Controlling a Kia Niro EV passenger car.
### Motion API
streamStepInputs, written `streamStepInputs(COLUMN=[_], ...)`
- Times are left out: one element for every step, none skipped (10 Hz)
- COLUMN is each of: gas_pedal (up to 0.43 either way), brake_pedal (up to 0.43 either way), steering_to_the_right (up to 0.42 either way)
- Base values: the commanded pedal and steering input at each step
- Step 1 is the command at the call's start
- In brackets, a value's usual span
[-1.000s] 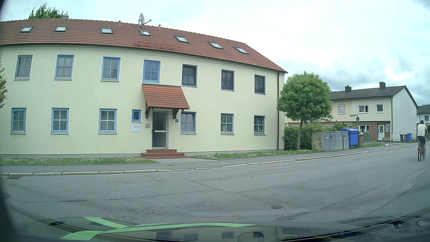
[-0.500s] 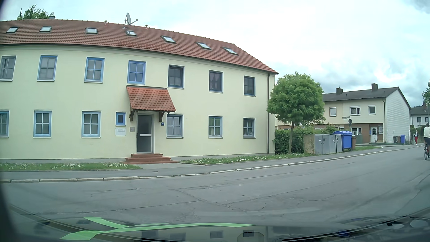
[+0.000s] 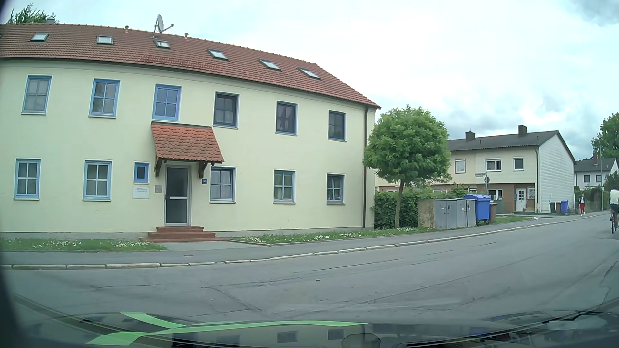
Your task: Follow the waypoints while adhering to traffic rules and regulations
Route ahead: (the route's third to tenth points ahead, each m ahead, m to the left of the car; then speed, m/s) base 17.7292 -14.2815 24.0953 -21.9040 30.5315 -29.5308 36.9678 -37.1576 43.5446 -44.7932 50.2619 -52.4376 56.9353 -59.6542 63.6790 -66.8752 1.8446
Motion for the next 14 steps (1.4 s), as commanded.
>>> streamStepInputs(gas_pedal=[0.067, 0.067, 0.079, 0.087, 0.087, 0.087, 0.087, 0.087, 0.087, 0.110, 0.110, 0.118, 0.138, 0.138], brake_pedal=[0.000, 0.000, 0.000, 0.000, 0.000, 0.000, 0.000, 0.000, 0.000, 0.000, 0.000, 0.000, 0.000, 0.000], steering_to_the_right=[0.332, 0.324, 0.317, 0.311, 0.301, 0.298, 0.292, 0.291, 0.305, 0.322, 0.326, 0.329, 0.330, 0.327])
